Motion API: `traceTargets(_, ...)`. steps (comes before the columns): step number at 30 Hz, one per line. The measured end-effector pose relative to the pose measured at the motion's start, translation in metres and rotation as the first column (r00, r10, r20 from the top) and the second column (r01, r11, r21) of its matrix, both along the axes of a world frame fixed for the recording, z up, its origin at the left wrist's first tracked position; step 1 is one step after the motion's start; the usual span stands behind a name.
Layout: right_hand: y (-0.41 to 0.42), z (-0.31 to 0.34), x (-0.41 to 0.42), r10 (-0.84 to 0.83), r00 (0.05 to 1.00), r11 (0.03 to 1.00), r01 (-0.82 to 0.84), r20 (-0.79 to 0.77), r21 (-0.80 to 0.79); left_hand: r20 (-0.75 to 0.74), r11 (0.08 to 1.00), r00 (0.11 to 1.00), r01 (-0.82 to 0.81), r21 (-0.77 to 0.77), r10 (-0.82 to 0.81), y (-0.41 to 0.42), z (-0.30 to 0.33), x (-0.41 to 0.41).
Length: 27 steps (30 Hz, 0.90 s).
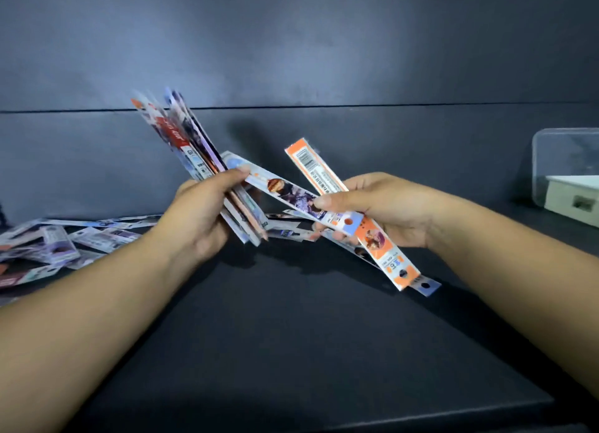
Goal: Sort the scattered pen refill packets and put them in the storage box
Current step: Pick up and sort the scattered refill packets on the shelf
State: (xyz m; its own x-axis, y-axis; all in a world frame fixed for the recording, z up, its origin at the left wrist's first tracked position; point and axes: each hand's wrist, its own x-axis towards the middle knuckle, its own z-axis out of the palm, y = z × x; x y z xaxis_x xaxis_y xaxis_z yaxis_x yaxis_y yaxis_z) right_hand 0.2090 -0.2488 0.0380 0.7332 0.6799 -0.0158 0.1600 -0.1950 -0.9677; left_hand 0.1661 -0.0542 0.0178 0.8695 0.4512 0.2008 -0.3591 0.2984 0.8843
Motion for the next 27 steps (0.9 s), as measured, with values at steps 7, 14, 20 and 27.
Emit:
traceTargets(7, 0.014, -0.014, -0.005, 0.037, 0.998, 0.991, -0.031, 0.049, -0.130, 0.054, 0.979, 0.992, 0.099, 0.179, -0.110, -0.022, 0.001, -0.016)
traceTargets(14, 0.018, -0.016, -0.012, 0.089, 0.988, 0.994, -0.079, -0.129, 0.081, -0.044, 0.946, 0.973, 0.231, 0.226, -0.227, -0.027, 0.001, -0.020)
traceTargets(20, 0.020, -0.015, -0.013, 0.143, 0.969, 0.984, -0.118, -0.201, 0.132, -0.066, 0.951, 0.969, 0.246, 0.185, -0.238, -0.026, 0.000, -0.020)
traceTargets(27, 0.010, -0.009, -0.009, 0.222, 0.962, 0.973, -0.230, -0.161, -0.033, -0.128, 0.937, 0.975, 0.209, 0.280, -0.180, -0.022, 0.004, -0.022)
